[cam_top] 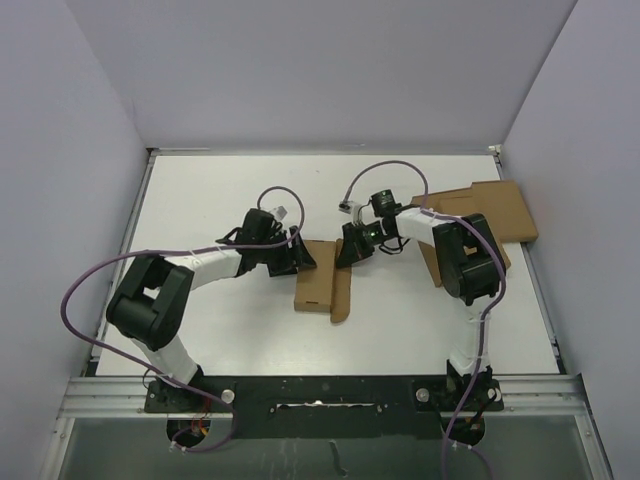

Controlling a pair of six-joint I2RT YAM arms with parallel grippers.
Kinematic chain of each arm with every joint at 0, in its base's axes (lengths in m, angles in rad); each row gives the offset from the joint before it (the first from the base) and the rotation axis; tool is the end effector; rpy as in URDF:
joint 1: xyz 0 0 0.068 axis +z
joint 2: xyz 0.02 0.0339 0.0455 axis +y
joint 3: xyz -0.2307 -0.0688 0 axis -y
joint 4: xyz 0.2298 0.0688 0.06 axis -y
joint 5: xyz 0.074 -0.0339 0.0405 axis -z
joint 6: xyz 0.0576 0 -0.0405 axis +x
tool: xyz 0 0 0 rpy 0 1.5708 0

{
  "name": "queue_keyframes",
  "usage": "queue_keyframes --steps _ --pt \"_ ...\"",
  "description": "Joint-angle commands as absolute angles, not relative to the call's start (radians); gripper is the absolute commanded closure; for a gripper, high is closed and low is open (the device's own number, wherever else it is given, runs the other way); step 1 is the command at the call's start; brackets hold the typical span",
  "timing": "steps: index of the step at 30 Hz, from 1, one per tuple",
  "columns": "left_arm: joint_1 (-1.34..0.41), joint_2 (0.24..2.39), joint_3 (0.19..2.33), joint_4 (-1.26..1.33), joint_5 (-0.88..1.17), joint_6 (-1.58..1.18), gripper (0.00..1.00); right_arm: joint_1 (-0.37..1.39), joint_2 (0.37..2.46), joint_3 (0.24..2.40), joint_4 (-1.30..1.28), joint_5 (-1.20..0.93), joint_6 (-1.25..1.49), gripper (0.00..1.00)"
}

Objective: Fold the paper box

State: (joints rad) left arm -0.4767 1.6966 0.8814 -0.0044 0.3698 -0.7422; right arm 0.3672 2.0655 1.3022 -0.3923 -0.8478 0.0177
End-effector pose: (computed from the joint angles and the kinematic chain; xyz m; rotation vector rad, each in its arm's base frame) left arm 0.2902 -0.1733 0.1229 -0.1517 2.5617 -0.9702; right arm 0.3413 0.1775 0.0984 -0.7022 2.5419 1.2686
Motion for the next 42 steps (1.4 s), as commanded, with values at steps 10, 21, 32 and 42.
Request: queue_keyframes --steps 10,21,32,42 --pt "-0.488 1.485 0.937 -0.160 0.169 -0.702 0.27 0.331 1.801 1.265 -0.502 -0.900 -0.388 0.93" --pt "-0.488 1.026 0.580 0.035 0.190 -0.737 0.25 0.328 1.351 0.902 -0.644 -1.181 -1.180 0.38" --pt "-0.498 1.012 0.401 0.283 0.237 -0.829 0.26 0.551 1.392 0.729 -0.499 -0.899 -1.393 0.29" --pt "-0.509 1.182 0.384 0.440 0.235 -0.867 0.27 0.661 1.465 0.685 -0.314 -0.700 -1.331 0.39"
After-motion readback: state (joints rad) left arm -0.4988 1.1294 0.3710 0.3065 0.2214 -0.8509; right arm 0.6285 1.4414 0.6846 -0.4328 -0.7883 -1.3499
